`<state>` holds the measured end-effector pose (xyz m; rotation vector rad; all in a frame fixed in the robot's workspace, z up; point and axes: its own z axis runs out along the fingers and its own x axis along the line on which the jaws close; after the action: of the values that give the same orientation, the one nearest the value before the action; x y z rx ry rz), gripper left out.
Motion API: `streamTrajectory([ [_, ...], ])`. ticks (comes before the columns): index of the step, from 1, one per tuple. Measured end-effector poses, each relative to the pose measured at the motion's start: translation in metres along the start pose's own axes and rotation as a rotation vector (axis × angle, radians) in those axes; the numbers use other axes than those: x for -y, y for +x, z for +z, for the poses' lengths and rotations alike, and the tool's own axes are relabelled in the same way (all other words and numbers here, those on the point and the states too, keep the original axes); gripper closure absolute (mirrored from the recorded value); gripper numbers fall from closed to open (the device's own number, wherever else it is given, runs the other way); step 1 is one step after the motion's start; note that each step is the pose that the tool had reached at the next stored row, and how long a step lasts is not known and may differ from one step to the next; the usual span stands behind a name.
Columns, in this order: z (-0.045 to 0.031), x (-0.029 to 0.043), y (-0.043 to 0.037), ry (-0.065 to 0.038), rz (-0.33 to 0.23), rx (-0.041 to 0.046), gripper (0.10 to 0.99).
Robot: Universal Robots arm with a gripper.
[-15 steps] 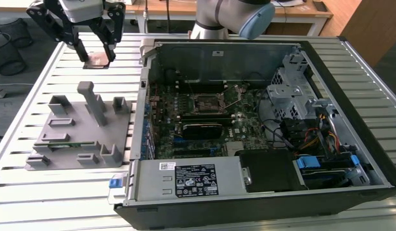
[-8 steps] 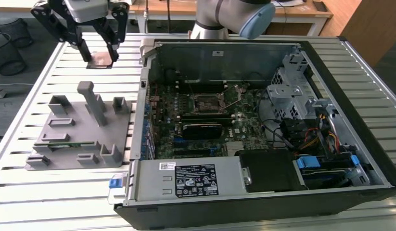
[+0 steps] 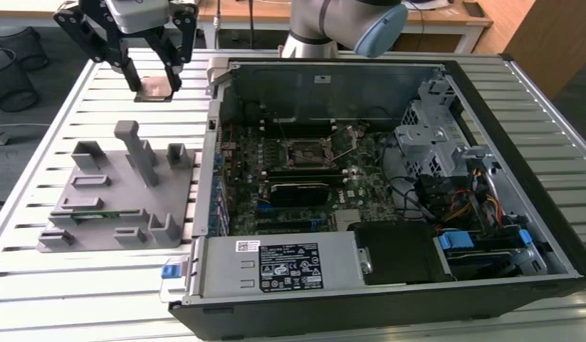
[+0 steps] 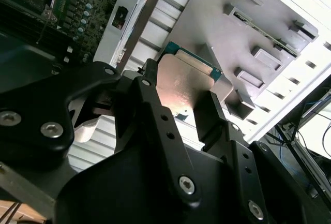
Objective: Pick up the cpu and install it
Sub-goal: 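Pick up the cpu and move it towards the insertion slot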
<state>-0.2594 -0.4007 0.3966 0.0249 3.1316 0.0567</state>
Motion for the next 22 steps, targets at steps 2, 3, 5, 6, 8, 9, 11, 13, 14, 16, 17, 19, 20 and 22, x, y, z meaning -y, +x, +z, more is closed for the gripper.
streamTrajectory([
  [2,0.0000,0.0000,-0.0011,0.000,0.000,0.0001,0.561],
  [3,0.0001,0.0000,-0.0017,0.000,0.000,0.0001,0.561],
  [5,0.0000,0.0000,-0.0032,0.000,0.000,0.0001,0.561],
  [6,0.0000,-0.0001,-0.0039,0.000,0.000,0.0000,0.561],
  [8,0.0001,-0.0001,-0.0054,0.000,0.000,0.0001,0.561],
  [9,0.0001,-0.0001,-0.0061,0.000,0.000,0.0000,0.561],
  [11,0.0001,-0.0001,-0.0075,0.000,0.000,0.0000,0.561],
  [13,0.0001,-0.0001,-0.0092,0.000,0.000,0.0000,0.561],
  [14,0.0001,-0.0001,-0.0100,0.000,0.000,0.0001,0.561],
  [16,0.0001,-0.0002,-0.0120,0.000,0.000,0.0000,0.561],
  [17,0.0001,-0.0002,-0.0131,0.000,0.000,0.0000,0.561],
  [19,0.0002,-0.0002,-0.0156,0.000,0.000,0.0000,0.561],
  [20,0.0002,-0.0003,-0.0169,0.000,0.000,0.0000,0.561],
  [22,0.0002,-0.0004,-0.0196,0.000,0.000,0.0001,0.561],
])
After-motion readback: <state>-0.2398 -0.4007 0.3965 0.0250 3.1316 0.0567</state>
